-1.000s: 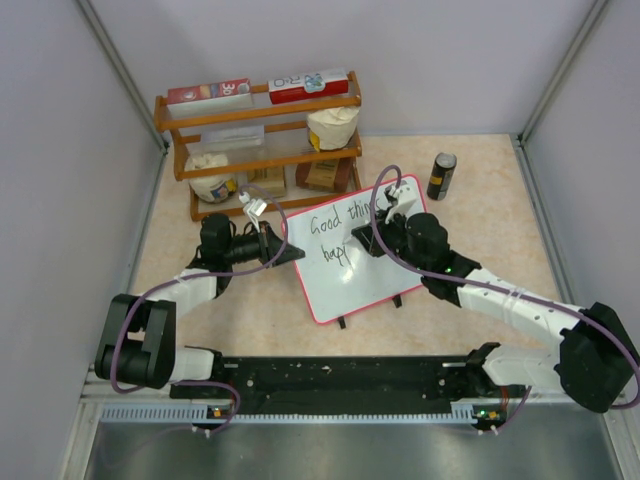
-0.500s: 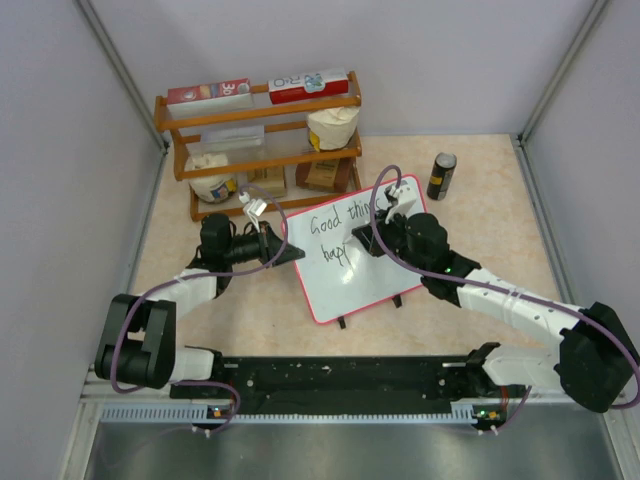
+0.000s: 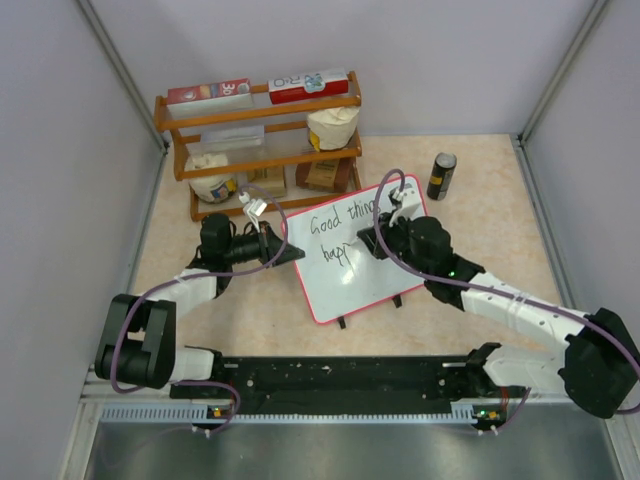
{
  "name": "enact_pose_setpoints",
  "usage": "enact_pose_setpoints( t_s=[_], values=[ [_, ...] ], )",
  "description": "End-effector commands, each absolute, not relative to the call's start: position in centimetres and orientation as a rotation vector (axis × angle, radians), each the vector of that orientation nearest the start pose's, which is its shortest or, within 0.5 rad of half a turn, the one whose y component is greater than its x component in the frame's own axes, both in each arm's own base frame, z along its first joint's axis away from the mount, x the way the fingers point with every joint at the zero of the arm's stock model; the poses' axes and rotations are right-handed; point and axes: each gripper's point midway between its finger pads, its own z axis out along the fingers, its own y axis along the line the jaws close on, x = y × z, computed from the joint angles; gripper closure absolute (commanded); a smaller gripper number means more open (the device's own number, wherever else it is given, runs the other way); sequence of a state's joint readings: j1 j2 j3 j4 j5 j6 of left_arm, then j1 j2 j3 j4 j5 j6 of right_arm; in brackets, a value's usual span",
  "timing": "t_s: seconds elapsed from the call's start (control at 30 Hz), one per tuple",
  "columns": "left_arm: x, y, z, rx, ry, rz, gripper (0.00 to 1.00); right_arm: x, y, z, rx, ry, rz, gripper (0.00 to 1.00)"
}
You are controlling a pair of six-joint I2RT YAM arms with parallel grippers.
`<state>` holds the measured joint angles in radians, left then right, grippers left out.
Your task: Write a sentence on the whiteboard
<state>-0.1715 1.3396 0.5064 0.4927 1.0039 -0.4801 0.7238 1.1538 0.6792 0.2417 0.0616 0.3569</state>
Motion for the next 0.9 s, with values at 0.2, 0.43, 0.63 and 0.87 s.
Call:
enact_pose_setpoints(
  t_s=[0.2, 0.43, 0.63, 0.87],
  values=[
    [24.9, -20.7, 10.1, 0.586, 1.984, -1.291, 1.0, 28.9, 24.6, 18.3, -0.311, 1.874, 0.635, 1.0],
    [24.9, -20.7, 10.1, 0.585, 1.986, -1.292, 1.0, 28.3, 25.4, 17.9, -0.336, 1.868, 0.689, 1.0],
    [24.9, -20.7, 10.1, 0.586, 1.987, -1.294, 1.0, 28.3, 26.2, 18.3, -0.328, 1.858, 0.742, 1.0],
    [24.9, -20.7, 10.1, 0.585, 1.986, -1.292, 1.0, 27.9, 27.4, 20.6, -0.287, 1.815, 0.868, 1.0]
  ],
)
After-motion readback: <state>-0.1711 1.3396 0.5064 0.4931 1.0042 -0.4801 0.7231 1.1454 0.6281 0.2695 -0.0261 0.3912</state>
